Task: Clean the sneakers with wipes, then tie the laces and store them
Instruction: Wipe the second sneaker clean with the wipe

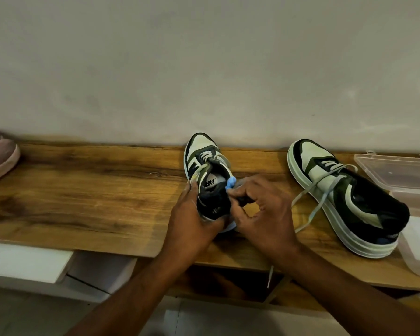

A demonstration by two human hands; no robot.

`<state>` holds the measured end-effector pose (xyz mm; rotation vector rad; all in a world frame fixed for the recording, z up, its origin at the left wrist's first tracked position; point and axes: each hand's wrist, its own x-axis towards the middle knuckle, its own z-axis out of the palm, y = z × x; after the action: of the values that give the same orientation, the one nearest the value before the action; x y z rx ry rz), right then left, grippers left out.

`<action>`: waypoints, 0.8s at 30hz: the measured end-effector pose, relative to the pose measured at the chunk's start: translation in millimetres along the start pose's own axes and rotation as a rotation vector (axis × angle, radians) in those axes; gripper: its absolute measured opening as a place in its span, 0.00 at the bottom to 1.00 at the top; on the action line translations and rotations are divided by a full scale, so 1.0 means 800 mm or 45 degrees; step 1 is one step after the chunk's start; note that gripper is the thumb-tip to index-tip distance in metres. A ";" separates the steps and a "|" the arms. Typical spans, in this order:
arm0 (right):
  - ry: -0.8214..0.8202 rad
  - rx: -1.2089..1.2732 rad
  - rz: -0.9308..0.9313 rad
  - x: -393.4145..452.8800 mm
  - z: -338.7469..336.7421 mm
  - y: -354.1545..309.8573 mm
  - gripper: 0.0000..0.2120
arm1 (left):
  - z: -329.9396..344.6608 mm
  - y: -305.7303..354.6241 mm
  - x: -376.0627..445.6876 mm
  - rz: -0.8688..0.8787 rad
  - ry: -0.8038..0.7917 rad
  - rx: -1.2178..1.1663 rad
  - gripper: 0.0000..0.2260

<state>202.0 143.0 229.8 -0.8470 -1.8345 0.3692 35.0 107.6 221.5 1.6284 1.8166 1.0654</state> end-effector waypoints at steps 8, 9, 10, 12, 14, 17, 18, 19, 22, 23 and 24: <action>-0.145 -0.021 -0.168 -0.009 0.003 -0.010 0.08 | 0.001 0.002 -0.008 0.063 0.148 -0.018 0.35; -0.202 -0.027 -0.196 -0.011 0.003 -0.012 0.08 | 0.002 0.001 -0.008 0.079 0.158 -0.021 0.33; -0.251 -0.034 -0.217 -0.011 0.003 -0.013 0.08 | 0.003 -0.001 -0.008 0.090 0.167 -0.028 0.31; -0.261 -0.050 -0.212 -0.010 0.002 -0.014 0.07 | 0.005 -0.003 -0.008 0.082 0.171 -0.033 0.30; -0.149 -0.038 -0.112 -0.005 0.000 -0.010 0.07 | 0.007 -0.005 -0.007 0.067 0.152 -0.023 0.35; 0.084 -0.002 0.131 0.004 -0.003 -0.001 0.08 | 0.008 -0.004 -0.007 0.066 0.139 -0.021 0.43; 0.161 -0.018 0.224 0.007 -0.004 0.002 0.08 | 0.009 -0.005 -0.006 0.077 0.147 -0.018 0.43; 0.217 -0.030 0.316 0.010 -0.004 0.005 0.08 | 0.010 -0.006 -0.007 0.083 0.153 -0.015 0.42; 0.218 0.006 0.327 0.010 -0.001 0.003 0.07 | 0.011 -0.006 -0.007 0.067 0.156 0.018 0.42; 0.176 0.023 0.245 0.007 0.002 -0.004 0.07 | 0.012 -0.006 -0.007 0.051 0.161 0.038 0.41; 0.125 0.032 0.153 0.003 0.005 -0.011 0.07 | 0.012 -0.006 -0.008 0.032 0.171 0.048 0.40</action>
<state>194.3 139.0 235.3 -0.9444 -1.6898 0.4190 40.8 104.0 210.8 1.6412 1.9168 1.1839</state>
